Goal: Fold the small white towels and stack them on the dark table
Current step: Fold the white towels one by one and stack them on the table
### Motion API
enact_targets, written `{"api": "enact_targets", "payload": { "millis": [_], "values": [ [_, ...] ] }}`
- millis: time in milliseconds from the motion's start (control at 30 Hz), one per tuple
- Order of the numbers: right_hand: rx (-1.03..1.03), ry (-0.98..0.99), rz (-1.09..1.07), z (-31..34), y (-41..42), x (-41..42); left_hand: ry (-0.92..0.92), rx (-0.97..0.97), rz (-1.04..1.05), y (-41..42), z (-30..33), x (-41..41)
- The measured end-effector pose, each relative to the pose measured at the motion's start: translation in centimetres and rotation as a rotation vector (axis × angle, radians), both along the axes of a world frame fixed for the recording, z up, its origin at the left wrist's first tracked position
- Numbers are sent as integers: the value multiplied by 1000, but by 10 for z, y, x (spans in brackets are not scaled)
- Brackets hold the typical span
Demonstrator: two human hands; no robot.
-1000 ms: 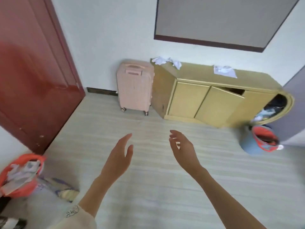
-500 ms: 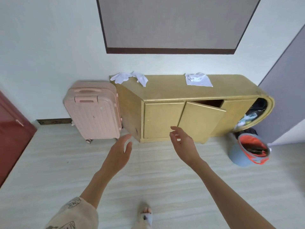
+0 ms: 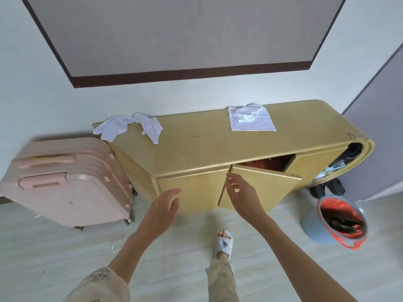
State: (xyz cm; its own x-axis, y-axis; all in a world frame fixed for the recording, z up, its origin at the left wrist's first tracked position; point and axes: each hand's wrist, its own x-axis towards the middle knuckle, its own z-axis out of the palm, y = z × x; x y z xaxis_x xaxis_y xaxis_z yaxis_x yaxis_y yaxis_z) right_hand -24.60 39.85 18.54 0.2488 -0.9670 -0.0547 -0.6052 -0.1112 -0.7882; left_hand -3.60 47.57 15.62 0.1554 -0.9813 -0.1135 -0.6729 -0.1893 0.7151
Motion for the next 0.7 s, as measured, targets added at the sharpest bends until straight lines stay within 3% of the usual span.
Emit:
{"api": "enact_targets", "payload": {
  "millis": [167,367,533,700],
  "values": [
    [38,17,9,-20,-155,-10,-26,44,77,-142,-17,-14],
    [98,124,-17,-35,-314,-24,-3,108,13,-292,-13,-36],
    [253,304,48,-75,-405,-8,24,216,42,-354,-37,-24],
    [345,449,-33,-112,-472,13,57,330,85,-389,-68,3]
  ]
}}
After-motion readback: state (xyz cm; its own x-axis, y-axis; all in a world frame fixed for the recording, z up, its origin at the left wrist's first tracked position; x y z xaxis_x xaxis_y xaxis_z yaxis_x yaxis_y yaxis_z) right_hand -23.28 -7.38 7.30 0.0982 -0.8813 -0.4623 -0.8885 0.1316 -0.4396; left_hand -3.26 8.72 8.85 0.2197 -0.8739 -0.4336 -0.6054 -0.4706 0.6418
